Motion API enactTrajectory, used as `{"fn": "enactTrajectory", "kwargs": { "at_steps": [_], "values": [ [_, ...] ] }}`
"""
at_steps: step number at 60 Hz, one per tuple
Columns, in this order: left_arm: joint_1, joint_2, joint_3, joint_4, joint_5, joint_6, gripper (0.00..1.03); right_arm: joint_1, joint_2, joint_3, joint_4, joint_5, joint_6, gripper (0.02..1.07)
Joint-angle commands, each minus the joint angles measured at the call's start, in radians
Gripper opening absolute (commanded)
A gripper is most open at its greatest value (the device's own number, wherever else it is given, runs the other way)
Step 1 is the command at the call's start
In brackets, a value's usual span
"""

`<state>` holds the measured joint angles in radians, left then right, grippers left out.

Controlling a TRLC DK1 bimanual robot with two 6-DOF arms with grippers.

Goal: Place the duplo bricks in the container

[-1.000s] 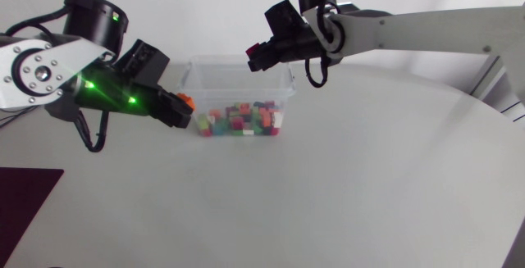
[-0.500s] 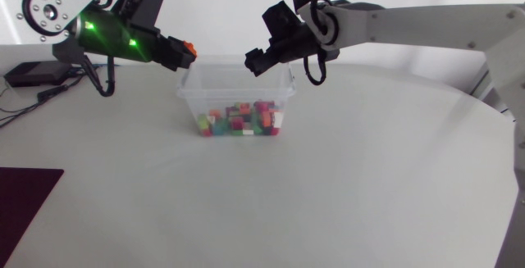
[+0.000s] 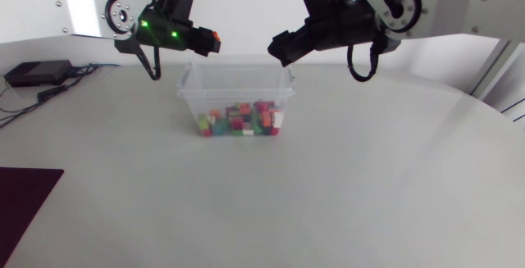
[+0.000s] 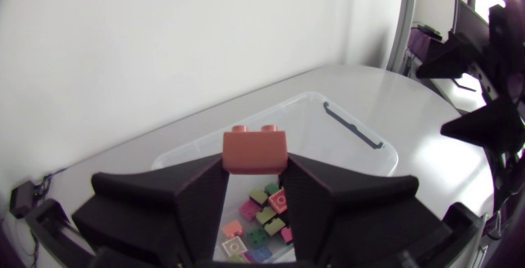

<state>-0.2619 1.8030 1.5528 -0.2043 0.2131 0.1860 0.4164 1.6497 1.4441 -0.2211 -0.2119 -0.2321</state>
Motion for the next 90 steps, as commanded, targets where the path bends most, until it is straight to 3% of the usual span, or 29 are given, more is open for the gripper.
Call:
{"fn": "enactTrajectory", "kwargs": {
  "at_steps": [1, 5, 12, 22, 27, 37, 62, 70, 90],
  "values": [
    [-0.011, 0.067, 0.061, 0.022, 0.008, -0.019, 0.63, -0.011, -0.051, -0.057, 0.008, 0.008, -0.012, 1.02],
    [-0.013, 0.099, 0.079, 0.023, 0.000, -0.016, 0.82, -0.013, -0.083, -0.085, 0.008, 0.009, -0.015, 1.02],
    [-0.014, 0.127, 0.072, 0.071, -0.032, -0.008, 0.97, -0.021, -0.131, -0.126, 0.006, 0.016, -0.016, 1.02],
    [-0.011, 0.098, 0.033, 0.082, -0.046, 0.000, 0.98, -0.034, -0.211, -0.179, 0.008, 0.034, -0.019, 1.02],
    [-0.013, 0.038, -0.011, 0.092, -0.098, 0.023, 0.98, -0.050, -0.258, -0.208, 0.014, 0.057, -0.018, 1.02],
    [0.012, -0.102, -0.160, 0.209, -0.178, 0.046, 0.98, -0.079, -0.355, -0.280, 0.040, 0.128, -0.021, 1.02],
    [0.147, -0.399, -0.459, 0.306, -0.159, 0.047, 0.98, -0.079, -0.594, -0.518, 0.192, 0.359, -0.016, 1.02],
    [0.173, -0.525, -0.579, 0.379, -0.159, 0.027, 0.98, -0.082, -0.659, -0.571, 0.201, 0.385, -0.041, 1.02],
    [0.239, -0.751, -0.815, 0.447, -0.159, 0.021, 0.98, -0.093, -0.837, -0.717, 0.198, 0.448, -0.073, 1.02]
  ]
}}
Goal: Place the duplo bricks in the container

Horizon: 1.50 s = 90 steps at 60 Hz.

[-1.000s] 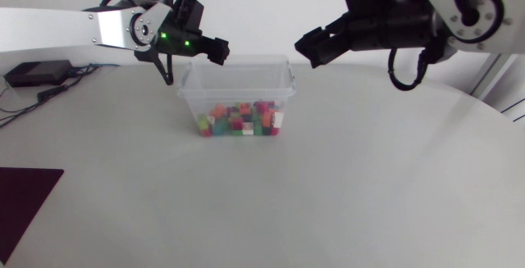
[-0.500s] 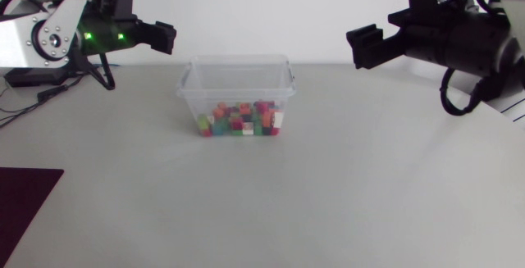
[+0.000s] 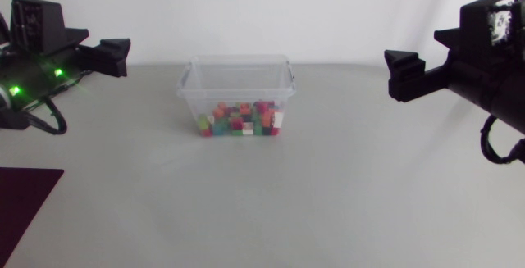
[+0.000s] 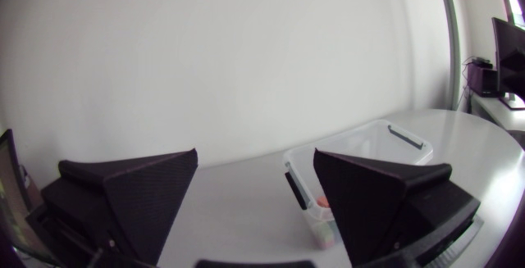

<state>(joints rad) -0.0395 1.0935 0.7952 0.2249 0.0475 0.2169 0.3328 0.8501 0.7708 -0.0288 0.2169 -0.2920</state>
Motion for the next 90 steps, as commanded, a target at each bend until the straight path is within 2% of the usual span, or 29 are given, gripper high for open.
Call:
{"fn": "enactTrajectory", "kwargs": {
  "at_steps": [1, 11, 47, 90],
  "values": [
    [0.023, -0.058, -0.071, 0.019, 0.006, -0.011, 0.98, -0.009, -0.045, -0.050, 0.006, 0.021, -0.013, 1.02],
    [0.044, -0.172, -0.182, 0.051, 0.006, -0.008, 0.98, -0.011, -0.131, -0.105, 0.000, 0.038, -0.013, 1.02],
    [0.091, -0.600, -0.506, 0.060, 0.020, 0.036, 0.98, -0.034, -0.372, -0.302, -0.021, 0.045, -0.017, 1.02],
    [0.051, -0.986, -0.732, -0.163, -0.033, -0.162, 0.99, -0.268, -0.746, -0.669, 0.018, -0.160, 0.225, 1.02]
  ]
}}
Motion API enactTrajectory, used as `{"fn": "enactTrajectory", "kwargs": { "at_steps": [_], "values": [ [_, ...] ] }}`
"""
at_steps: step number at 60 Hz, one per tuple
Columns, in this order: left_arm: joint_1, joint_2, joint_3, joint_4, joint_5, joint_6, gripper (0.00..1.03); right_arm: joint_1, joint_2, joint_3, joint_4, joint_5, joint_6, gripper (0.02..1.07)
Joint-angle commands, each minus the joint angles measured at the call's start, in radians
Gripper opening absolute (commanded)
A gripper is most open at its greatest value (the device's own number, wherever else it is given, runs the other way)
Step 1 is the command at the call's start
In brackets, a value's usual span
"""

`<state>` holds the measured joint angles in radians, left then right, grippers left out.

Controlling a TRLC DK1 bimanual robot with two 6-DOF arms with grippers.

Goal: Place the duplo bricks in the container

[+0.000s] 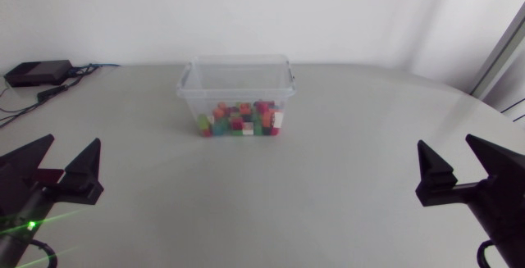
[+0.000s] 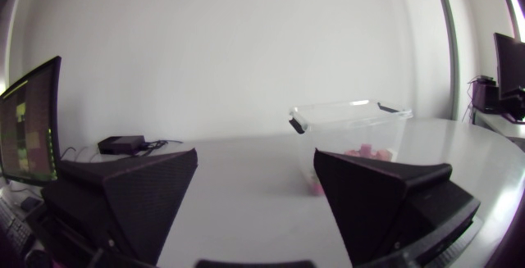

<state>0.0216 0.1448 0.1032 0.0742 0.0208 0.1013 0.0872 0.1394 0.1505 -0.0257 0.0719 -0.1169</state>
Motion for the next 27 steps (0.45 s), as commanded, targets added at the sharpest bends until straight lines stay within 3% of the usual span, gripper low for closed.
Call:
{"fn": "enactTrajectory", "kwargs": {
  "at_steps": [1, 11, 27],
  "values": [
    [-0.011, -0.045, -0.044, -0.016, -0.007, -0.050, 0.99, -0.027, -0.042, -0.055, 0.016, -0.019, 0.054, 1.02],
    [-0.022, -0.145, -0.103, -0.074, -0.021, -0.101, 0.99, -0.087, -0.139, -0.150, 0.026, -0.072, 0.117, 1.02],
    [-0.022, -0.145, -0.103, -0.074, -0.021, -0.101, 0.99, -0.087, -0.139, -0.150, 0.026, -0.072, 0.117, 1.02]
  ]
}}
